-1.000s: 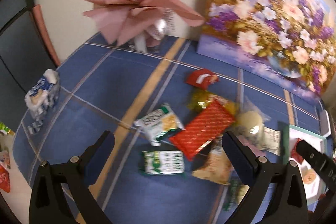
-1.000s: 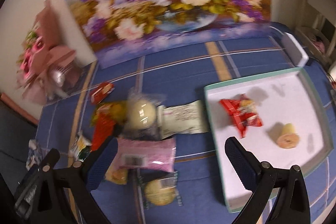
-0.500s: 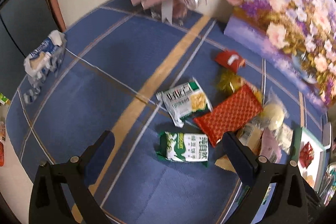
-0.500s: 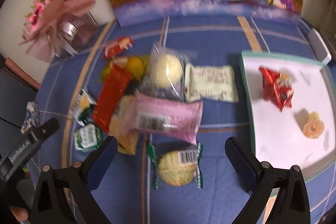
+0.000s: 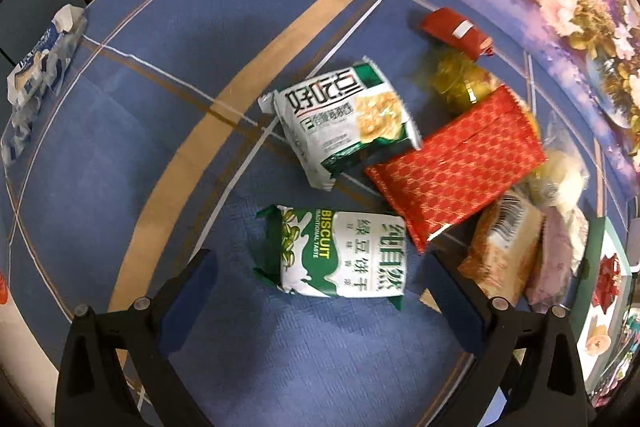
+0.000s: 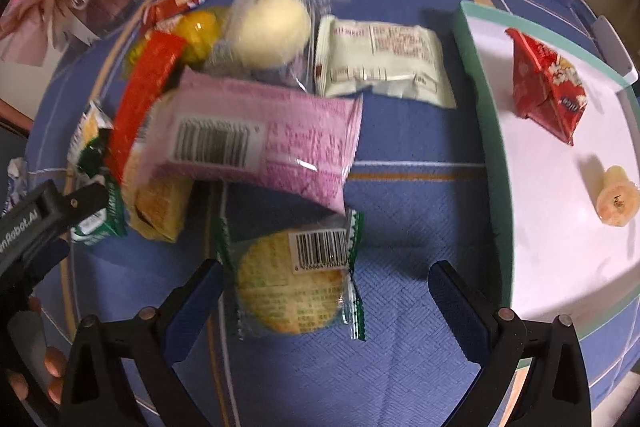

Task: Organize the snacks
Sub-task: 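Grasp the round cake with the right gripper while the left approaches the BISCUIT pack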

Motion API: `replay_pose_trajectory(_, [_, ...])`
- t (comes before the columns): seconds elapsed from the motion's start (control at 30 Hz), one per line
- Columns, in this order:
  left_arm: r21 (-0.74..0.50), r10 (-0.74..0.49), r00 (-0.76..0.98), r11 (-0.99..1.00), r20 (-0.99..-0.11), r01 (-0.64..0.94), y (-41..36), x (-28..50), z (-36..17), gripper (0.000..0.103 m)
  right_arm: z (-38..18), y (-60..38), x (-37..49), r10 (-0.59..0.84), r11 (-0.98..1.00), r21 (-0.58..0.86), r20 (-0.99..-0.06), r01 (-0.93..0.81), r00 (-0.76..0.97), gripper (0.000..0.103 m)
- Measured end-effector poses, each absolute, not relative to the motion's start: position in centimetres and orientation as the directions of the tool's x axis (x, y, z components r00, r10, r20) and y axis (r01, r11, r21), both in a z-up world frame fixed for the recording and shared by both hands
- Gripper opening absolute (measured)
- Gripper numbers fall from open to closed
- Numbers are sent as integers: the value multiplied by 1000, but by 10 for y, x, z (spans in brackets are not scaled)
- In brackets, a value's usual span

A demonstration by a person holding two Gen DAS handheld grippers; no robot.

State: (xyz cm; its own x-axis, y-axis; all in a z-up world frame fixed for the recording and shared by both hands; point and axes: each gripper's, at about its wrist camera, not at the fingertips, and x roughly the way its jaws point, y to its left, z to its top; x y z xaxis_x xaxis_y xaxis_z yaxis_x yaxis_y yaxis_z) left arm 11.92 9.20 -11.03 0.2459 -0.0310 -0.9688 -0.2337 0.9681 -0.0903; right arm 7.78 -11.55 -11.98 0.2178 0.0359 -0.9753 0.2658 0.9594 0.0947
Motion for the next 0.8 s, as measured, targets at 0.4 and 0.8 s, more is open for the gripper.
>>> replay_pose_trajectory(0.4, [-53, 4, 230, 969, -973, -242, 91, 124, -126, 101, -136, -93, 71, -33, 976, 7, -983, 216, 181, 103])
replay_pose_trajectory(0.8, [-44, 7, 240, 978, -971, -206, 89, 140, -120, 71, -135, -89, 84, -33, 973, 9, -983, 229, 179, 95])
